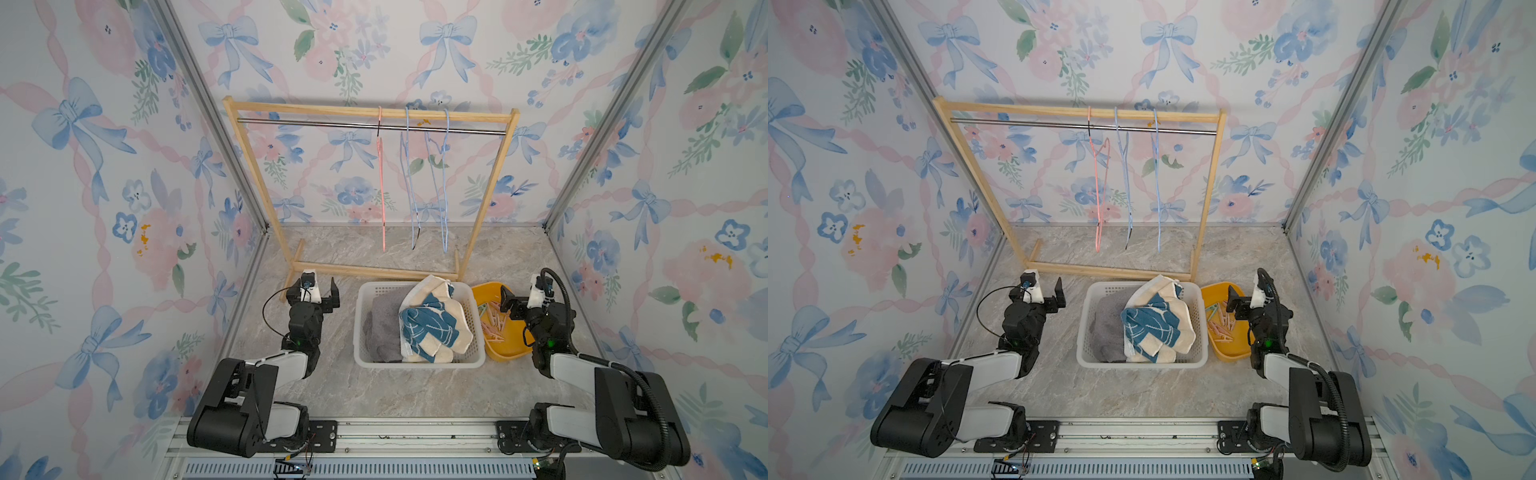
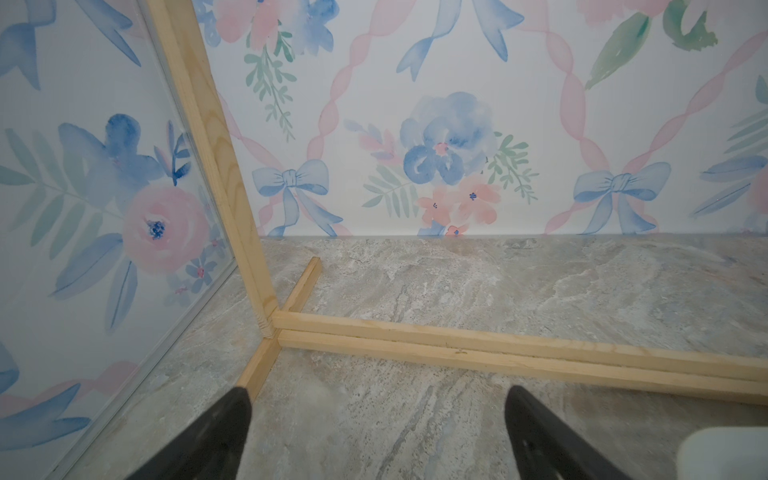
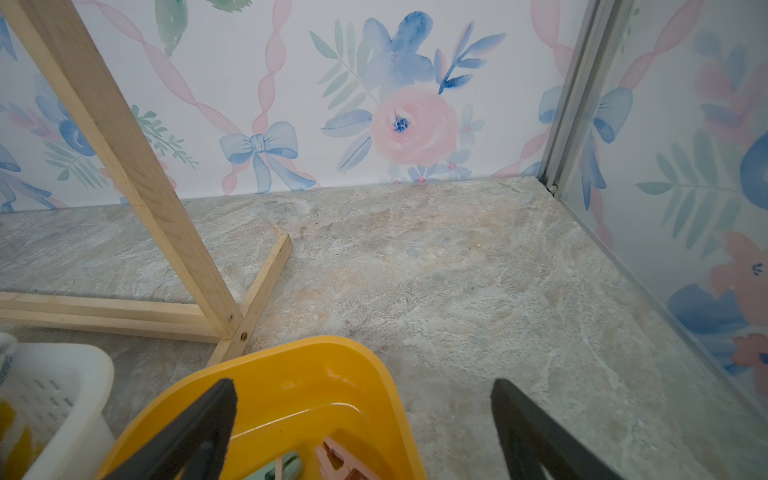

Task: Remove the clothespins securing towels to the hanger
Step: Reset both arms

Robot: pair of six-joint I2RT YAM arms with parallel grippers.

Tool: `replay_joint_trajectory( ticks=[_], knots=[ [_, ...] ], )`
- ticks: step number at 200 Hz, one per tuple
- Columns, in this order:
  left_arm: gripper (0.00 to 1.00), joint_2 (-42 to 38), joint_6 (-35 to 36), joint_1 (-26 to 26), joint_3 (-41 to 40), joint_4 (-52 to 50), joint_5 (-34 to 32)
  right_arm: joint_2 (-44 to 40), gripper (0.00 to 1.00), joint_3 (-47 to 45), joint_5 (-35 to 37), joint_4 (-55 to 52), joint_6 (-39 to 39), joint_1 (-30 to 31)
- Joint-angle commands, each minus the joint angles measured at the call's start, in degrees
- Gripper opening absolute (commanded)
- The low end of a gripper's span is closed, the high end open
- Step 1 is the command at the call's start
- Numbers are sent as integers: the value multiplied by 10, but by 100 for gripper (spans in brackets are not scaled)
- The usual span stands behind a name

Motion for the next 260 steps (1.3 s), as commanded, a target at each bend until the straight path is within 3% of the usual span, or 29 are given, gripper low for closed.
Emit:
replay_joint_trajectory(
  ticks=[1,87,210,235,260],
  knots=[
    [98,18,23,-12,-17,37,-4,4,98,-1,10,10,-9,10],
    [98,123,13,5,-80,234,16,43,97,4,24,33,-25,28],
    [98,127,6,8,-76,235,4,40,98,-23,71,70,-65,73],
    [98,126,-36,47,-41,163,25,80,97,-10,80,85,-75,81],
    [98,126,-35,48,-40,162,34,136,97,1,89,123,-81,87]
  ],
)
